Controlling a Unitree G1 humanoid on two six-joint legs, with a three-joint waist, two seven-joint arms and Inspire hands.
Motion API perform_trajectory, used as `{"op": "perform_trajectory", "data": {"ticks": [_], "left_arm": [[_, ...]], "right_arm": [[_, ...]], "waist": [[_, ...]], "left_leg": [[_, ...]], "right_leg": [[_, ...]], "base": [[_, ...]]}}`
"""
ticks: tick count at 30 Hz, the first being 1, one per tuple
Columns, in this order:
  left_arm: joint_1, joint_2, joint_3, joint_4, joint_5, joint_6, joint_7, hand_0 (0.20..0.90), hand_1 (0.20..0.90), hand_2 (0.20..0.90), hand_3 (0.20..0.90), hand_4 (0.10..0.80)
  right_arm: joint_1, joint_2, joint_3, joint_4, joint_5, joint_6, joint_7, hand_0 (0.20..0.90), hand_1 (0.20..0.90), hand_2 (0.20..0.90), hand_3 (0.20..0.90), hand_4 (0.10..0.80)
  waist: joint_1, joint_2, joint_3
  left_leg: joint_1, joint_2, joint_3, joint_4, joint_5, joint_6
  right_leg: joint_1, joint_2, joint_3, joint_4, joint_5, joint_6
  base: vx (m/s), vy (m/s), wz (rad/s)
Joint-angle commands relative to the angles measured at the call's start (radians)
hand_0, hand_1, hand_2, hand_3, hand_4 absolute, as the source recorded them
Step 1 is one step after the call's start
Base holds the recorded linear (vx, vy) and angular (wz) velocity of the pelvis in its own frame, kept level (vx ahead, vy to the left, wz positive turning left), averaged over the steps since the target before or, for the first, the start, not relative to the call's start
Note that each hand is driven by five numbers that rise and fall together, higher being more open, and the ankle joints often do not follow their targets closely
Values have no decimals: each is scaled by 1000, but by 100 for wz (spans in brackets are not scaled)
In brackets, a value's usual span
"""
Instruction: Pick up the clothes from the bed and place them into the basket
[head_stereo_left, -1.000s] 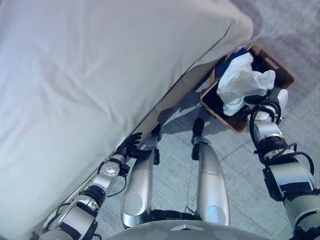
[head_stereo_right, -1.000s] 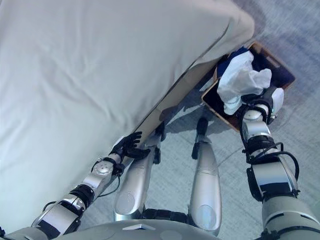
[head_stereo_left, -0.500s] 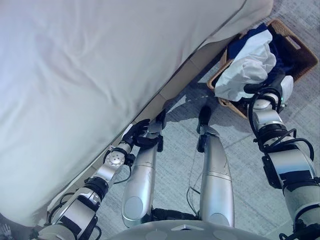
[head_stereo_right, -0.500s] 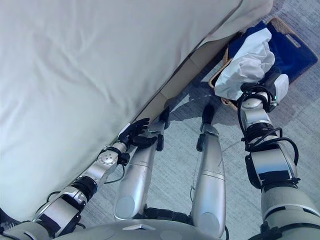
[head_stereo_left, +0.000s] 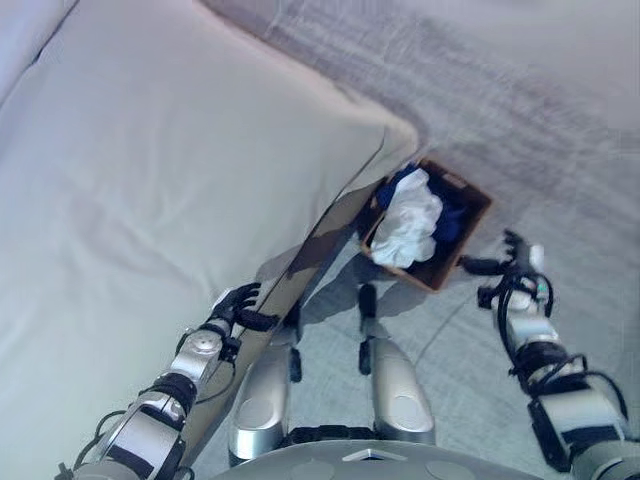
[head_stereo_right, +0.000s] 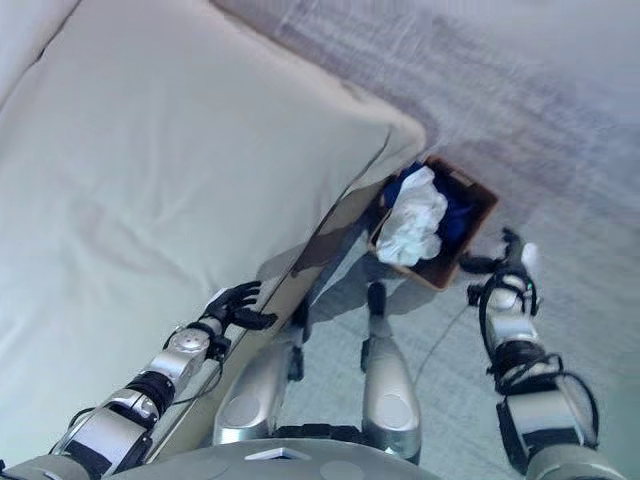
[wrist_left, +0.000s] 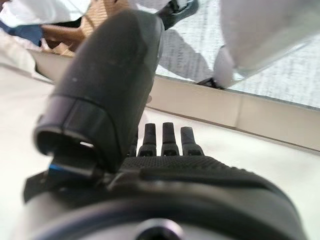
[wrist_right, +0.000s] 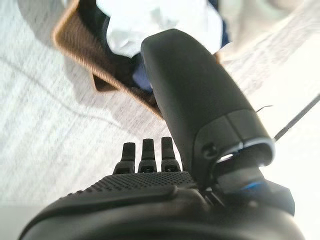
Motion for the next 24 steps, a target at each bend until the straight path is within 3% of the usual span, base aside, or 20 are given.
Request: {"op": "perform_trajectory", "data": {"ticks": [1, 5, 8, 11, 17, 24], "left_arm": [[90, -22, 33, 83, 63, -12, -21, 900, 900, 900, 900, 800], [131, -54, 58, 181, 142, -10, -45, 900, 900, 900, 900, 800], [144, -68, 52, 230, 181, -8, -73, 900, 900, 900, 900, 800], [153, -84, 64, 265, 183, 0, -90, 900, 900, 900, 900, 800], [189, -126, 79, 289, 214, 8, -104, 900, 900, 900, 900, 800], [177, -124, 54, 261, 155, 23, -162, 900, 900, 900, 900, 800]], "right_arm": [[108, 25, 18, 46, -35, -127, 57, 900, 900, 900, 900, 800], [204, 127, 65, 163, -128, -170, 166, 900, 900, 900, 900, 800], [232, 167, 94, 261, -67, -63, 353, 900, 900, 900, 900, 800], [244, 195, 71, 355, 12, -10, 424, 900, 900, 900, 900, 800], [263, 236, 55, 427, -27, 9, 463, 900, 900, 900, 900, 800], [216, 224, 146, 372, -134, -11, 519, 900, 900, 900, 900, 800]], "waist": [[8, 21, -192], [3, 23, -260], [1, 27, -288], [5, 31, -305], [13, 46, -329], [21, 50, -333]], "left_leg": [[36, -17, -21, 24, -99, 37], [98, -14, -19, 6, -109, 40], [136, -19, -26, -7, -115, 41], [163, -22, -32, -18, -117, 40], [201, -22, -44, -50, -111, 35], [205, -22, -51, -56, -107, 34]], "right_leg": [[54, 7, -54, 49, -47, 43], [113, 10, -66, 46, -66, 38], [149, 12, -73, 35, -76, 30], [177, 13, -83, 28, -86, 24], [220, 19, -100, -1, -93, 15], [234, 26, -103, -13, -101, 6]], "base": [[182, 35, -12], [114, 66, -7], [42, 57, 8], [49, 36, 5], [35, 14, 7], [-1, -1, 1]]}}
